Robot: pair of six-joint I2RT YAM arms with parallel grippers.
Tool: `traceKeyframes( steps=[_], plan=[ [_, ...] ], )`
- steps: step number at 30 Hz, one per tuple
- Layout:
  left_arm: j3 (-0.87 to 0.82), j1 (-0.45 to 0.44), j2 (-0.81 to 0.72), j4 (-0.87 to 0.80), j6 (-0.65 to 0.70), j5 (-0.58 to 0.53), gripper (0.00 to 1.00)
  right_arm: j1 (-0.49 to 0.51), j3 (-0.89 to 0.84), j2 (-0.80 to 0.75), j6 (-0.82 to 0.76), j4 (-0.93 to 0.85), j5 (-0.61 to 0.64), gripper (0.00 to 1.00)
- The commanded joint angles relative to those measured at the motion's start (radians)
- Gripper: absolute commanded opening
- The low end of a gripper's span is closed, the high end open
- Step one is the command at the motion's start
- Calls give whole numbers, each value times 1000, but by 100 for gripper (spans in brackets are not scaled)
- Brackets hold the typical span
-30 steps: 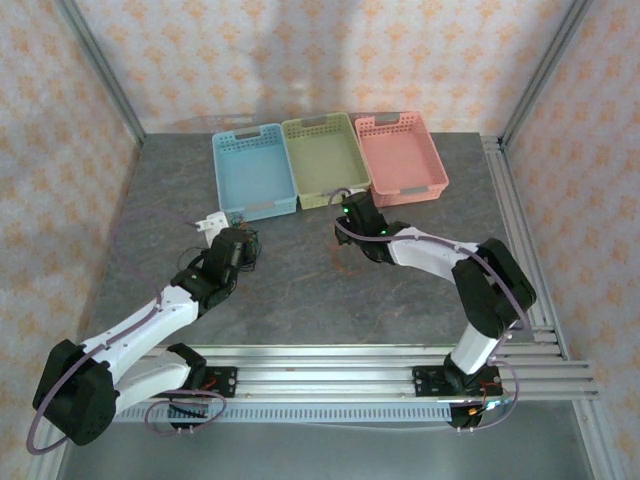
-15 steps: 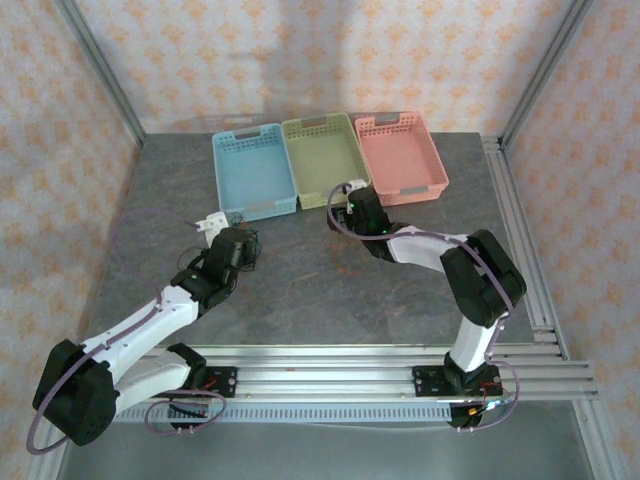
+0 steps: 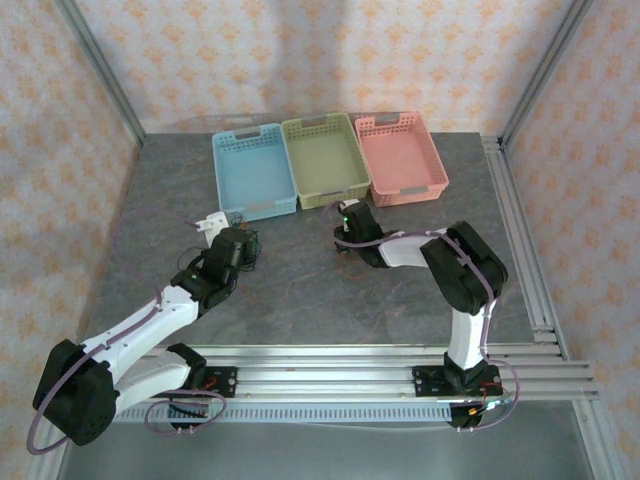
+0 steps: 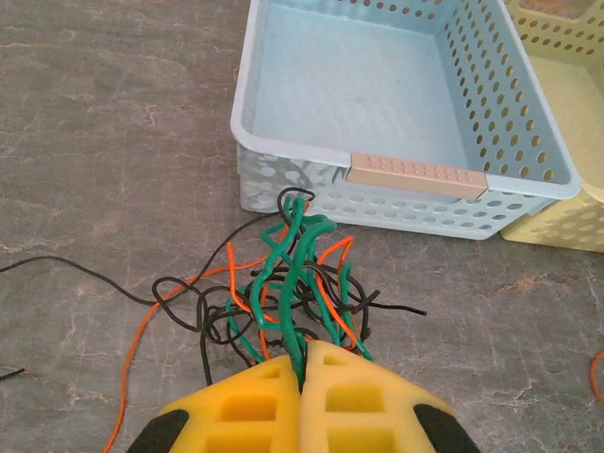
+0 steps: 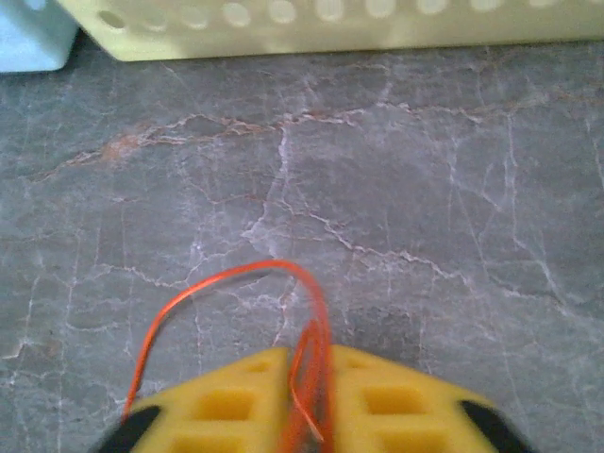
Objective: Untangle the cables
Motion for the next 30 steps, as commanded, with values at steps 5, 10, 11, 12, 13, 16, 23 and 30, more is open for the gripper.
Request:
traceKeyframes(
  steps=[5, 10, 11, 12, 13, 16, 23, 30],
  plan=[
    [17, 9, -5, 13, -11, -39, 0, 14, -5, -258, -55, 47, 5, 0],
    [18, 9, -4, 13, -12, -41, 0, 12, 158, -331, -128, -30, 42, 0],
    [17, 8, -5, 12, -12, -40, 0, 12, 213, -325, -143, -54, 48, 0],
    [18, 9, -5, 12, -12, -41, 0, 10, 262, -317, -153, -75, 54, 0],
    [18, 9, -3, 12, -13, -42, 0, 7, 317, -302, -163, -92, 57, 0],
    [17, 9, -5, 12, -12, -43, 0, -3, 484, -244, -181, -125, 68, 0],
    [14, 9, -8, 15, -13, -42, 0, -55, 801, -20, -129, -162, 57, 0],
    [9, 8, -17, 19, -12, -41, 0, -102, 1068, 267, -13, -180, 45, 0]
  ],
)
